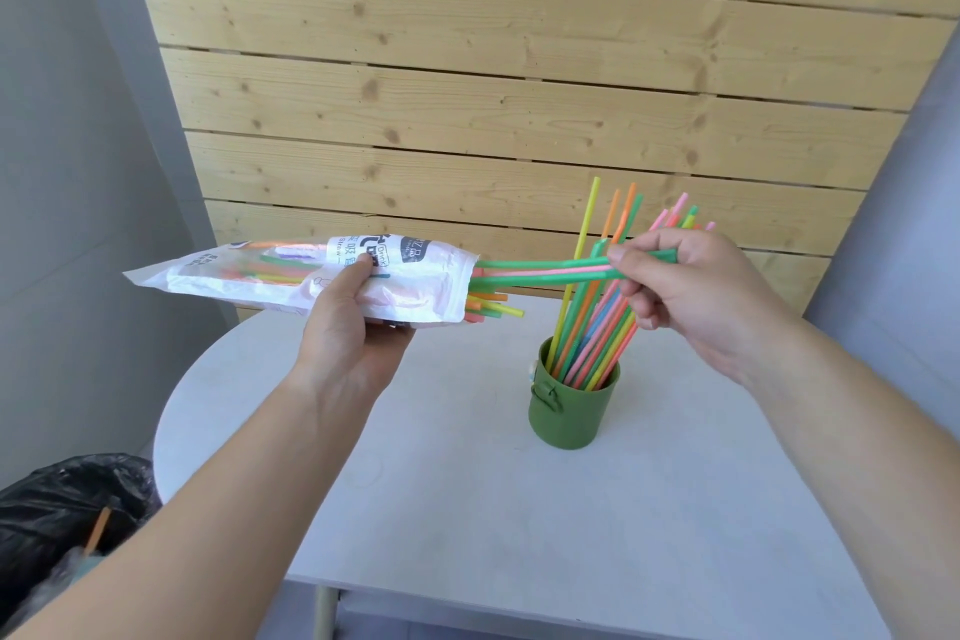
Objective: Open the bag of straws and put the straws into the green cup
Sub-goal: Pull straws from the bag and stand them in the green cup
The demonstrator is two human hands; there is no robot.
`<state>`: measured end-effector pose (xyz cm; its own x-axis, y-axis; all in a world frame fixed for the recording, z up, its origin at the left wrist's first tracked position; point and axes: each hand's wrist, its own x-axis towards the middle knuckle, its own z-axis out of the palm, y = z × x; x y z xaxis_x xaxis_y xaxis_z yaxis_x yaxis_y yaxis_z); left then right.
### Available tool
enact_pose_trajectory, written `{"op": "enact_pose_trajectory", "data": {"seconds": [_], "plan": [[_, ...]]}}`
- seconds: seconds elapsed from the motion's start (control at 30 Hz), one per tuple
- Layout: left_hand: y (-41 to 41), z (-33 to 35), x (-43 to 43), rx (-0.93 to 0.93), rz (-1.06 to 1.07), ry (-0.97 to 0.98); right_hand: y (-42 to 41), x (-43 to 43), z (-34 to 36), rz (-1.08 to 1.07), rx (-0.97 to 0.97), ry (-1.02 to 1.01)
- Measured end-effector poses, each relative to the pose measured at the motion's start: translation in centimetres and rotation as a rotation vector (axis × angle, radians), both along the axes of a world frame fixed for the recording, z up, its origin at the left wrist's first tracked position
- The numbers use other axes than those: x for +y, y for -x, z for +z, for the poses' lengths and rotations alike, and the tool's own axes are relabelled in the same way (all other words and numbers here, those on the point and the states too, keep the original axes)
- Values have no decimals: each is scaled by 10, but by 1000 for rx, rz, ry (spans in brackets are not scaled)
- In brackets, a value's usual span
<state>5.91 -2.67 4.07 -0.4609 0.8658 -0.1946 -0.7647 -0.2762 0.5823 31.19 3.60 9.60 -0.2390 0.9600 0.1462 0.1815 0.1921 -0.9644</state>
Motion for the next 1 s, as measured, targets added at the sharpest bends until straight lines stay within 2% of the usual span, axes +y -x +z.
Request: {"op": "enact_pose_trajectory", "data": {"seconds": [0.43,0.6,0.83,1.0], "plan": [[4,-2,2,1,27,37,-87,12,37,-132,-119,-55],[-5,-2,3,13,25,50,-118,12,45,-156,-230,-88],[-16,-4,6,30,-5,50,-133,7,50,-138,-433,-56],[-16,-6,7,25,-13,46,-131,8,52,-176,-475,-49]]}}
